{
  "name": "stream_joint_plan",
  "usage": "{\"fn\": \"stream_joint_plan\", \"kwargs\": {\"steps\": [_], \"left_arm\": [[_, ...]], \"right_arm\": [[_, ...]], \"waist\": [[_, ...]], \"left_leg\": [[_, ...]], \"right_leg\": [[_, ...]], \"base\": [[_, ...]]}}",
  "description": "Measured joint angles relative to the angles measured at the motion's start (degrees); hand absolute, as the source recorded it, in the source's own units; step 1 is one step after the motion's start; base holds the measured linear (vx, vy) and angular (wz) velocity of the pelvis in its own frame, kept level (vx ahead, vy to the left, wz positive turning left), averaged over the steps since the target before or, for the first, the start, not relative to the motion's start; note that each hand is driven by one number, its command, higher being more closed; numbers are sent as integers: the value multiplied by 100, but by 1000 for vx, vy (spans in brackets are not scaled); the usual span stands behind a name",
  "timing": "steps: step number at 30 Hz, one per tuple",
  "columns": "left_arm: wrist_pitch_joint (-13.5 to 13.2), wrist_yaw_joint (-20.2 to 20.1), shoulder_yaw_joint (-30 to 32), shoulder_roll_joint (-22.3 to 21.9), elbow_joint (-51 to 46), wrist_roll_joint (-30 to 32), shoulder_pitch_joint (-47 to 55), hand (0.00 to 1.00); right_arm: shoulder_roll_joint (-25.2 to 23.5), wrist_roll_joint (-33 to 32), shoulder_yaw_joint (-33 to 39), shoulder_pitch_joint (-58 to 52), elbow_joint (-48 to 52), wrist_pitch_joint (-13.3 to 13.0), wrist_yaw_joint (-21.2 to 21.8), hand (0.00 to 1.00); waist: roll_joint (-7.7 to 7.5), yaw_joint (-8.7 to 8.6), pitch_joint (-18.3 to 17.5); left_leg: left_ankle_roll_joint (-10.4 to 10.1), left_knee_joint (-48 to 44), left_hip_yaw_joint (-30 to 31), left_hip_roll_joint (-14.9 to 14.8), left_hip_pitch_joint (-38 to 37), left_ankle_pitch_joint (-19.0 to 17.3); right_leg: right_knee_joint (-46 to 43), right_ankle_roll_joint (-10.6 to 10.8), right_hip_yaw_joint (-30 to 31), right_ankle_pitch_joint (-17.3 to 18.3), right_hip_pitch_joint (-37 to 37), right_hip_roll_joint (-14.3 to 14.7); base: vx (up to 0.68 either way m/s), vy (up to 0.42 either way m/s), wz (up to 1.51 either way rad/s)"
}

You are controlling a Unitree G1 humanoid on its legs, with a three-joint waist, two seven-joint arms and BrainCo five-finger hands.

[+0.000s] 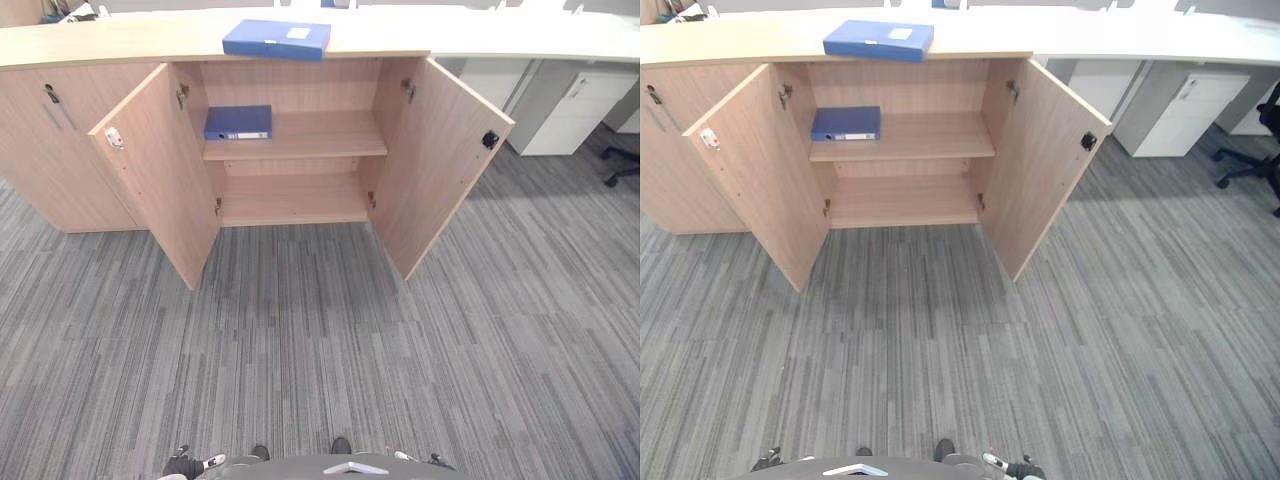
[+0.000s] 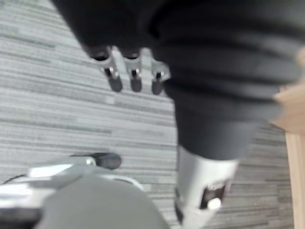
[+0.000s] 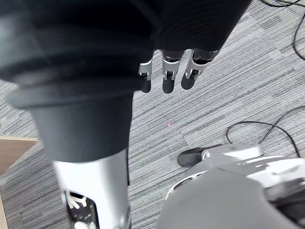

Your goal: Walk over to the cabinet, pick up the folder, carry it to the office cabinet, place the folder inside the office cabinet, then close the office cabinet door

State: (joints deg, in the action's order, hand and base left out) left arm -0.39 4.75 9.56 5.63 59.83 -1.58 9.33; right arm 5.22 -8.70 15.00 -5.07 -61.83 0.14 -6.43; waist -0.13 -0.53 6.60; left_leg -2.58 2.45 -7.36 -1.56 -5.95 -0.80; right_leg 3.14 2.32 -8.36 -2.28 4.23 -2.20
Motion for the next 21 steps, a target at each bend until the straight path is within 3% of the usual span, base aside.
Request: {"fn": "stream_joint_plan", "kwargs": {"steps": [21], "left_arm": [[-86,3,-122,1,38,5,-130,0]], "right_arm": [[-137,6,140,332,9,-38,3,0]], "waist": [[-27,48,87]], "left_leg": [[-3,234,-150,9,-214,96]], "right_leg": [[173,77,-10,-48,150,-5]], "base": [[-45,-6,-2]]}}
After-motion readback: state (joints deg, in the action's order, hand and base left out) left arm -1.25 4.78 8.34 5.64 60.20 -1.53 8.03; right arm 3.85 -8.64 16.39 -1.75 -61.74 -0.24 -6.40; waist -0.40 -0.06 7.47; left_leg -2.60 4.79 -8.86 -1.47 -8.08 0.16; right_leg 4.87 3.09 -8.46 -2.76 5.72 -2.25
